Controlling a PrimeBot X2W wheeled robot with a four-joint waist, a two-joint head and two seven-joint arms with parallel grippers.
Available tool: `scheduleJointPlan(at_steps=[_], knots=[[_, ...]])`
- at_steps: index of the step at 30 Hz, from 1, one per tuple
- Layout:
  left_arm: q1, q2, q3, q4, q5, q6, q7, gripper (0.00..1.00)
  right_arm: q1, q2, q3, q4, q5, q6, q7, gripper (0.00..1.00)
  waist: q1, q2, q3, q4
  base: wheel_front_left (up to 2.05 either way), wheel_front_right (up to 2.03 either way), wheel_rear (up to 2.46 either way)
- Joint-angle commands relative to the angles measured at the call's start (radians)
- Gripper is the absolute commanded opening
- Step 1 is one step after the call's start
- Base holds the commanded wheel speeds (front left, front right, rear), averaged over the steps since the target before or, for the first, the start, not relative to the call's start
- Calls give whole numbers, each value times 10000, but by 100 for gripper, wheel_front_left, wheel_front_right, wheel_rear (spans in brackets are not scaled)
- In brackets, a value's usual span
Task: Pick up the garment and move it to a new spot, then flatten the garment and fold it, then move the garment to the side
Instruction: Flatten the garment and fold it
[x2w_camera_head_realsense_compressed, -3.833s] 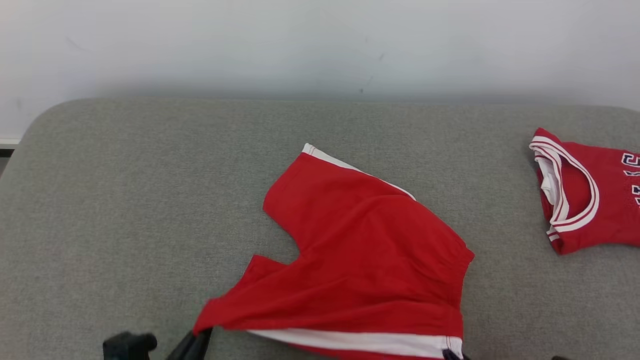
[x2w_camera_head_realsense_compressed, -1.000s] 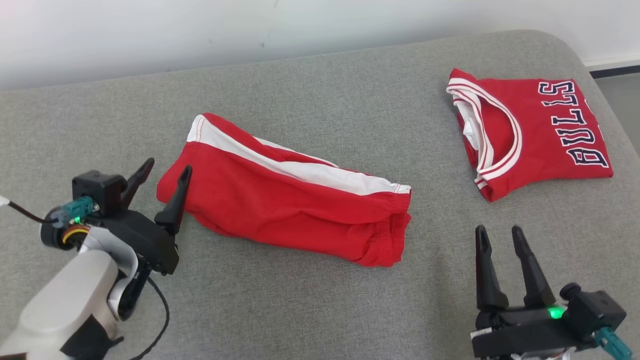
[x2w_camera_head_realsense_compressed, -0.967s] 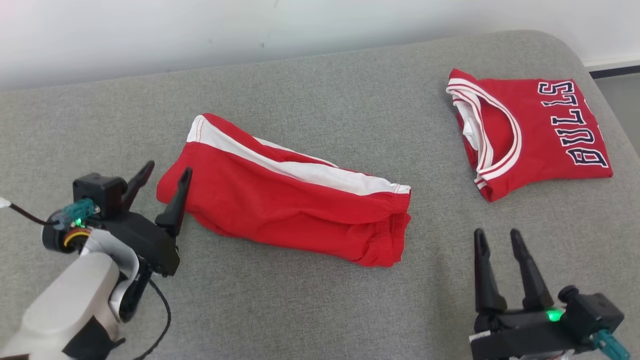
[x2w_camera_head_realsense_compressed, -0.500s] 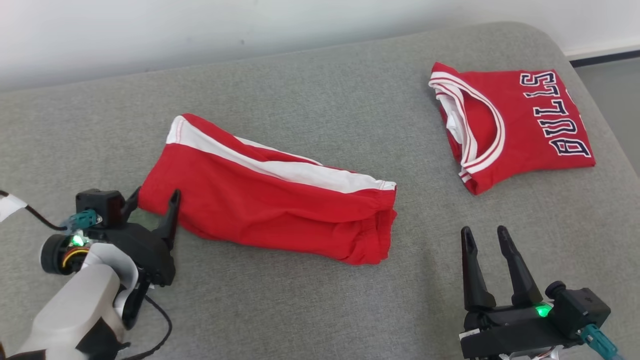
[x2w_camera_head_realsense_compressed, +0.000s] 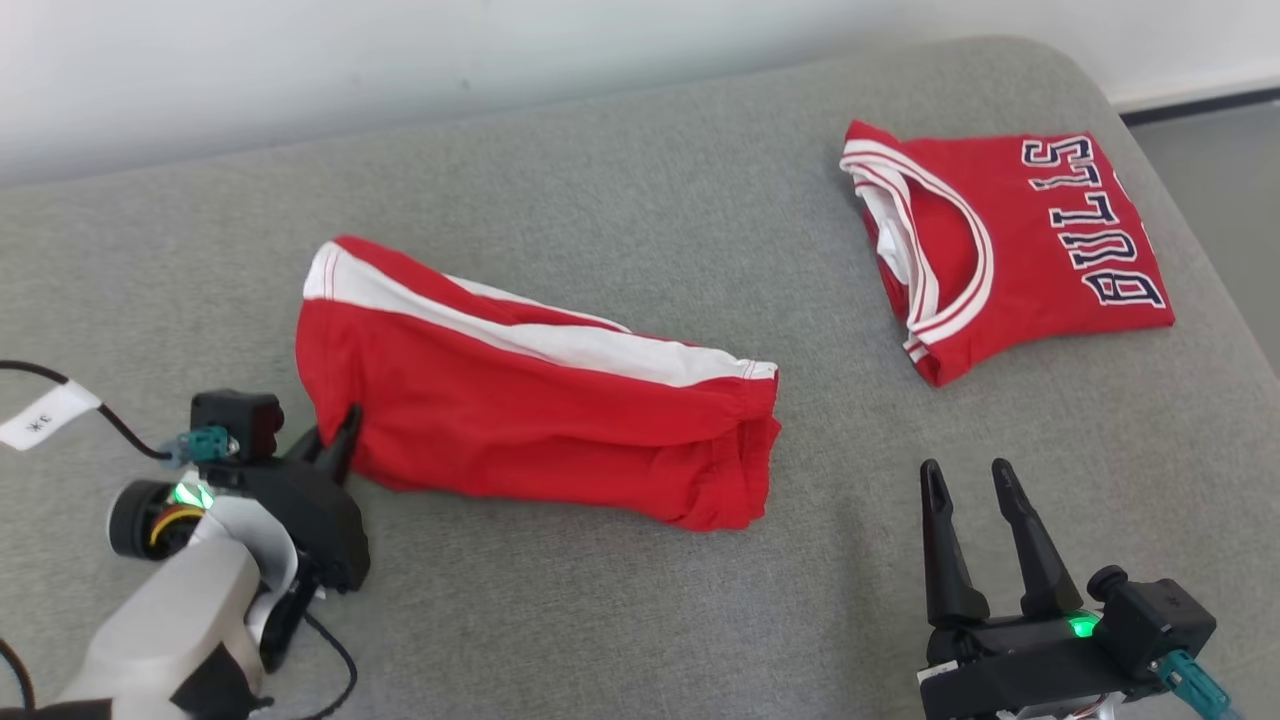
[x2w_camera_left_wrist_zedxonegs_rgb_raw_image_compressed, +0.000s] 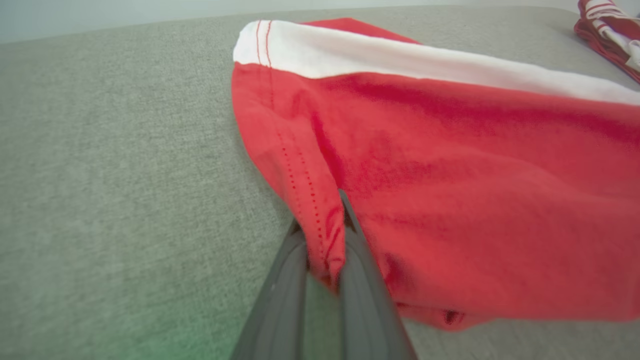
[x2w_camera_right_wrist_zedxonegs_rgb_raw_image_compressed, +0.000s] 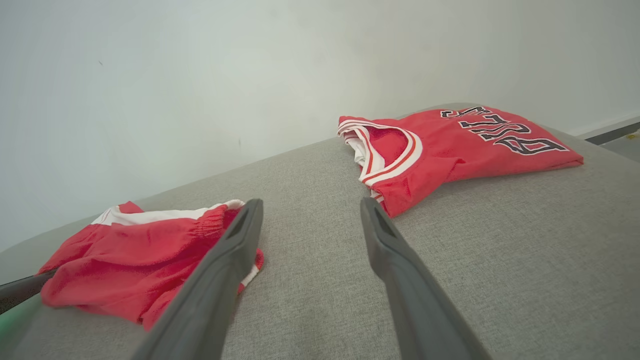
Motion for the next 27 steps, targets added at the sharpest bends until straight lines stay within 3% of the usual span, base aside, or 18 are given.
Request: scheduleJointPlan(at_steps=[1, 15, 27], knots=[[262, -23, -121, 120, -133, 26, -66, 0, 87, 19, 30, 4, 3, -22, -40, 100, -1, 0, -248, 181, 0, 0, 0], [1764, -533, -15, -284, -212, 93, -696, 0, 904, 10, -210, 227, -263, -22, -38, 100, -1, 0, -1713, 1519, 0, 0, 0], [3495, -671, 995, -1797, 443, 636, -707, 0, 1266, 9, -276, 439, -319, -22, -39, 100, -1, 0, -1949, 1993, 0, 0, 0]])
